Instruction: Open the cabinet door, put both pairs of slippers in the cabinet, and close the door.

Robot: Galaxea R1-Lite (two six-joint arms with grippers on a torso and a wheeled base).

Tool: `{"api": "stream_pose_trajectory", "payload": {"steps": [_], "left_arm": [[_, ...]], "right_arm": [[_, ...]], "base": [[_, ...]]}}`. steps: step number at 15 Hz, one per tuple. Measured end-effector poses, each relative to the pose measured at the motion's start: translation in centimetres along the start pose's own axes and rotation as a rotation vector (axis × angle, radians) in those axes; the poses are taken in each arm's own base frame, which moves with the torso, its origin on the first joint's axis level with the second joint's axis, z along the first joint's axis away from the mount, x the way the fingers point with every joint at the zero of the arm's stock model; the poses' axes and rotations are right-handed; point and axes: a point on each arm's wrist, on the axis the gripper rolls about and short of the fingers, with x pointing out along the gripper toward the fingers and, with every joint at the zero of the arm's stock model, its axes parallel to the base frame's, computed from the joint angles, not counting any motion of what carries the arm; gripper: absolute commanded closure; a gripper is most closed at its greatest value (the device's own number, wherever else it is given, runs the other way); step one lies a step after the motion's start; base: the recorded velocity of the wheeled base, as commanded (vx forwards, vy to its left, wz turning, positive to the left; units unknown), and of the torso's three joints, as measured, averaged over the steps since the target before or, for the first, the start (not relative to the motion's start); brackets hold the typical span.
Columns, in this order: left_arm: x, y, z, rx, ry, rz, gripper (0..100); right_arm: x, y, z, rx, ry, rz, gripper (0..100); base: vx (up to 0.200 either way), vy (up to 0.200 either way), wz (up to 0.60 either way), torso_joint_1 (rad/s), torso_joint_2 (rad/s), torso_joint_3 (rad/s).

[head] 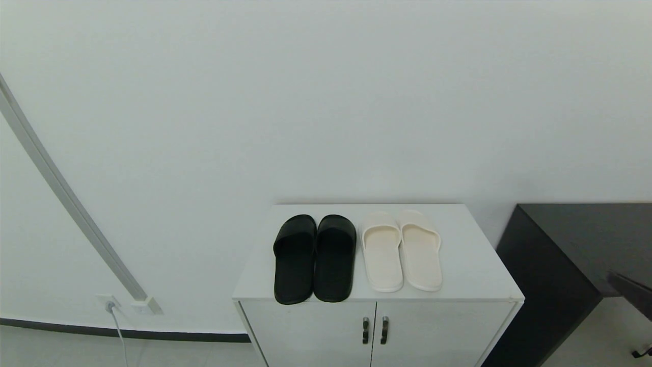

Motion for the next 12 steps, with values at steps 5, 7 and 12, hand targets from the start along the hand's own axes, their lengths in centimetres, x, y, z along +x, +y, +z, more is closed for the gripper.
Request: {"api": "stream_pose_trajectory", "payload": {"steps": [5,7,12], "left_arm": [[0.0,0.0,0.0,0.000,-0.002,0.001,100],[0.0,0.0,0.0,0.000,-0.002,0.001,100],[0.0,0.0,0.0,0.000,-0.001,0.000,100]], "right_arm": [[5.7,5.8,2.7,-0.028,0.043,0.070,0],[7.9,7.9,2.6,-0.035,0.074,0.067,0],[12.8,12.7,0.9,-0.006,0.135,0.008,0]], "base": [[0.000,0.000,0.00,0.000,0.00,0.000],[0.000,0.000,0.00,0.000,0.00,0.000],[0.000,0.000,0.00,0.000,0.00,0.000]]}}
